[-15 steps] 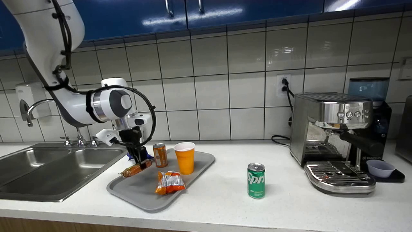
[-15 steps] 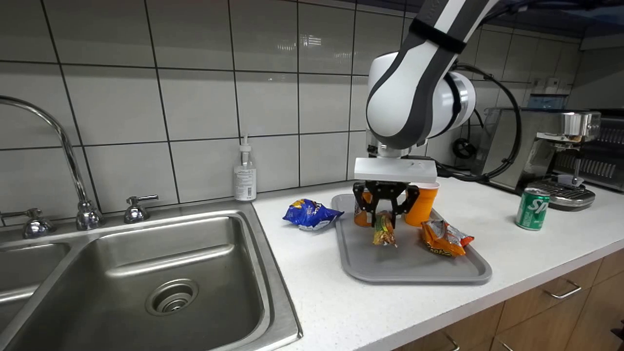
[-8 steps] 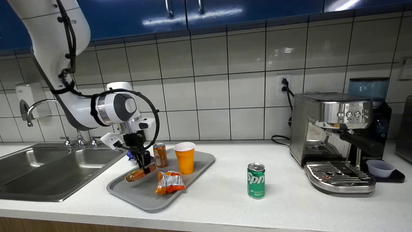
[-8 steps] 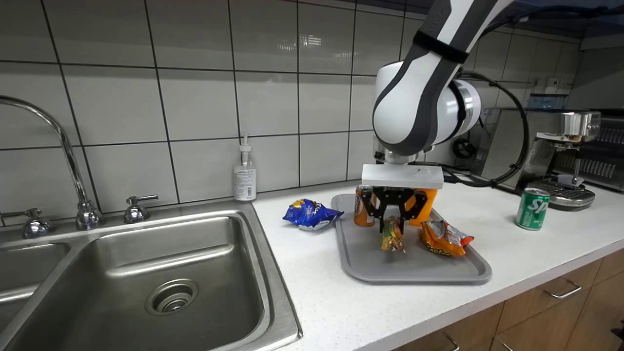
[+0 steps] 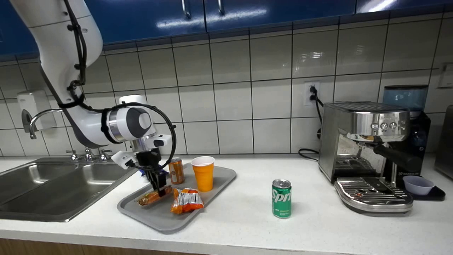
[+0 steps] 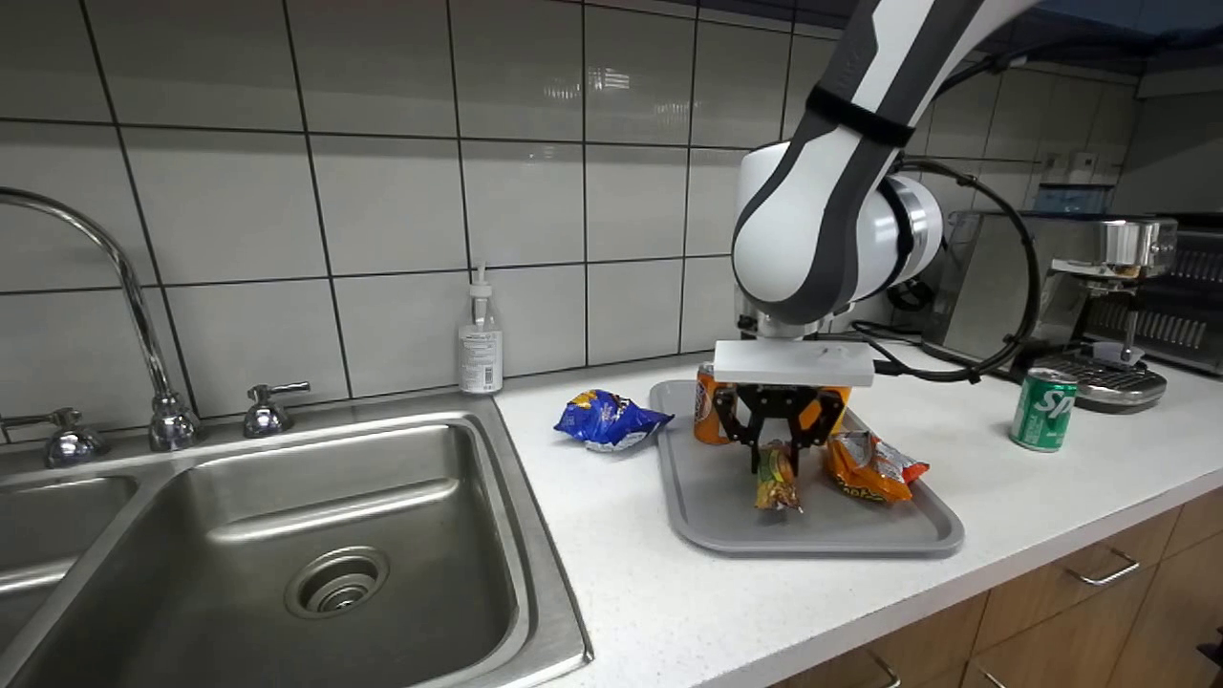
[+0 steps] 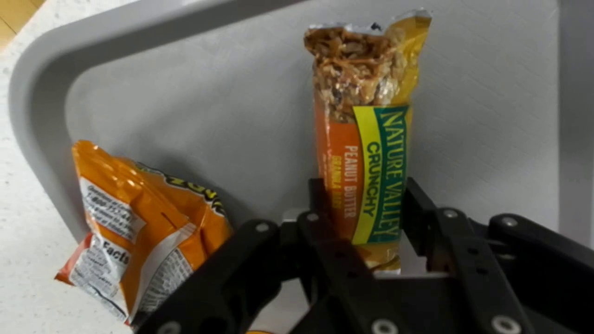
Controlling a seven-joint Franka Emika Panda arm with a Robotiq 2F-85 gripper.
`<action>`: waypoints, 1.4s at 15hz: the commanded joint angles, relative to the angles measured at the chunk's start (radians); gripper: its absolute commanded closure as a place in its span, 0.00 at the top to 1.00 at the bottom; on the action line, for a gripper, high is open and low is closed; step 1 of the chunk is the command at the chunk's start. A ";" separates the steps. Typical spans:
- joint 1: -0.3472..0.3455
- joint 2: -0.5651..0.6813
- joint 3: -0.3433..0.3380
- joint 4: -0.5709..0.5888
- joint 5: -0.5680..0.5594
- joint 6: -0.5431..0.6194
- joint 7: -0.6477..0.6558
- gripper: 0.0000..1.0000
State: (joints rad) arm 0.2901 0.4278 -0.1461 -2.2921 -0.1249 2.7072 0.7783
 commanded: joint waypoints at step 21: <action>-0.073 -0.197 0.055 -0.070 -0.014 -0.108 -0.313 1.00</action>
State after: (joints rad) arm 0.2511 0.2999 -0.1104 -2.3217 -0.1239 2.6403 0.5286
